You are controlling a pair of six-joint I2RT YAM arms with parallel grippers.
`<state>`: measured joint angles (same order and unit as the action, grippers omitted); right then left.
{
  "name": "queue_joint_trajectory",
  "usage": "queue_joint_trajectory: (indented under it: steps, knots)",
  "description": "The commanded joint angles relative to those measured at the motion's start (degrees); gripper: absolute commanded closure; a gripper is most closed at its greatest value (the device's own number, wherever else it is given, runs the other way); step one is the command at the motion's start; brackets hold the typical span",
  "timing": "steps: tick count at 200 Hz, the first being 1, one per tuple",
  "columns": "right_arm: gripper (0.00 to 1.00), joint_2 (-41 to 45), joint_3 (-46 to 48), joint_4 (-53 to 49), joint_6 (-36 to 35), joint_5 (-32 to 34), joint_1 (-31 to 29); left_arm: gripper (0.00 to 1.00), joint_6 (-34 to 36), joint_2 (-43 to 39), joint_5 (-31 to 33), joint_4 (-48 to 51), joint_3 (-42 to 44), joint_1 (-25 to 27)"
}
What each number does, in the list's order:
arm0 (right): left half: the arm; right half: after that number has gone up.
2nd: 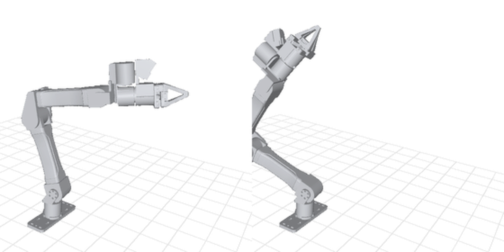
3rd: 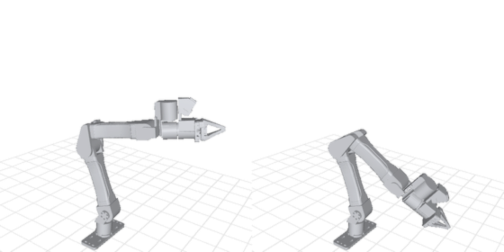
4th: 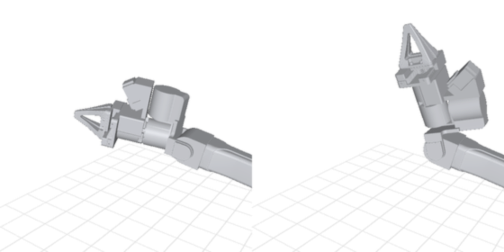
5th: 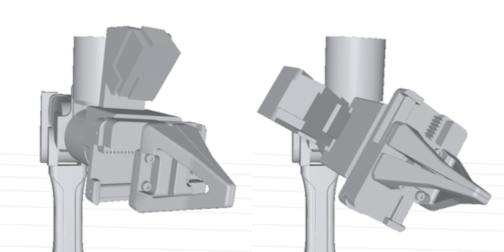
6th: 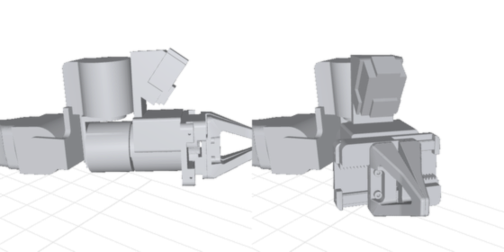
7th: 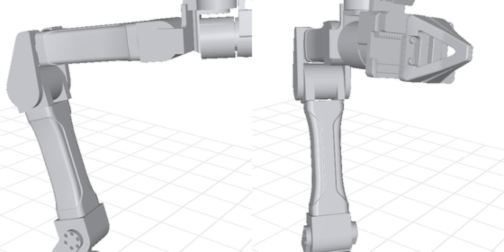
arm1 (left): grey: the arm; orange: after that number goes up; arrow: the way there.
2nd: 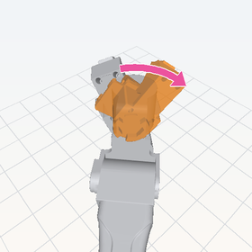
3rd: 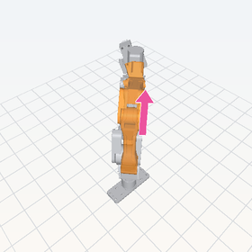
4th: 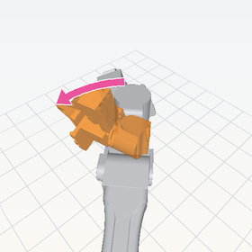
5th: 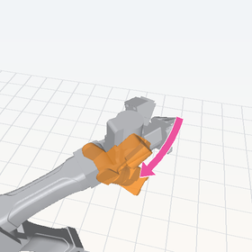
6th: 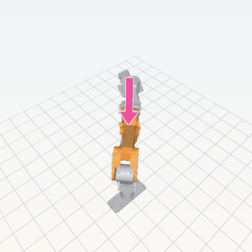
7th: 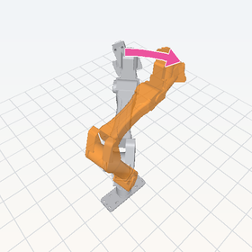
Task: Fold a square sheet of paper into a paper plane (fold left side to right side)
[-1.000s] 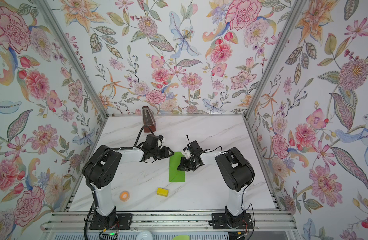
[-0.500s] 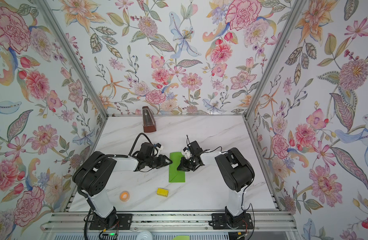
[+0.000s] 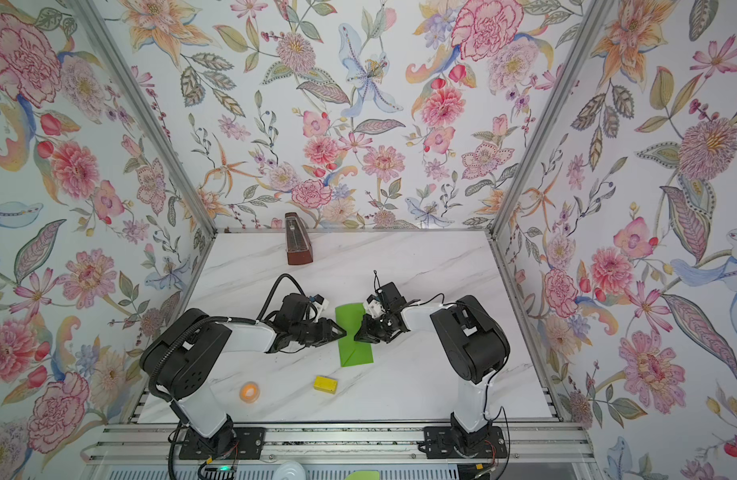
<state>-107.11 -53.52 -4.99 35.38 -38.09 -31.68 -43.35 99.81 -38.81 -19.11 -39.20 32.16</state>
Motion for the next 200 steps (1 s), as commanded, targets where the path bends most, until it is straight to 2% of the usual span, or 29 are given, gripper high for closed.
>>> queue_joint_trajectory:
  steps: [1,23,54,72,116,158,200]
  knots:
    - [0.91,-1.7,2.42,-3.59,0.59,2.85,-0.16,0.52,1.48,-3.04,4.75,6.25,0.62,0.47]
    - [0.92,-2.26,2.49,-3.53,0.32,2.57,-0.16,0.49,3.35,-3.54,7.89,7.92,-1.19,-0.45]
    - [0.92,-2.49,2.71,-3.33,0.33,2.58,-0.14,0.45,6.43,0.14,9.86,9.33,-6.41,-3.55]
    - [0.92,-2.58,2.54,-3.17,0.43,2.5,-0.13,0.45,7.92,4.07,8.29,9.83,-10.53,-5.21]
    - [0.91,-2.24,2.79,-3.12,0.57,2.58,1.71,0.45,7.98,11.19,2.47,8.74,-17.12,-5.68]
    - [0.91,-1.71,3.16,-3.11,0.59,2.67,1.97,0.48,4.41,9.71,-4.3,2.07,-11.13,-4.23]
    - [0.91,-1.73,3.63,-2.11,1.29,2.23,1.97,0.5,-0.68,5.2,-5.51,-6.23,-1.1,-0.62]
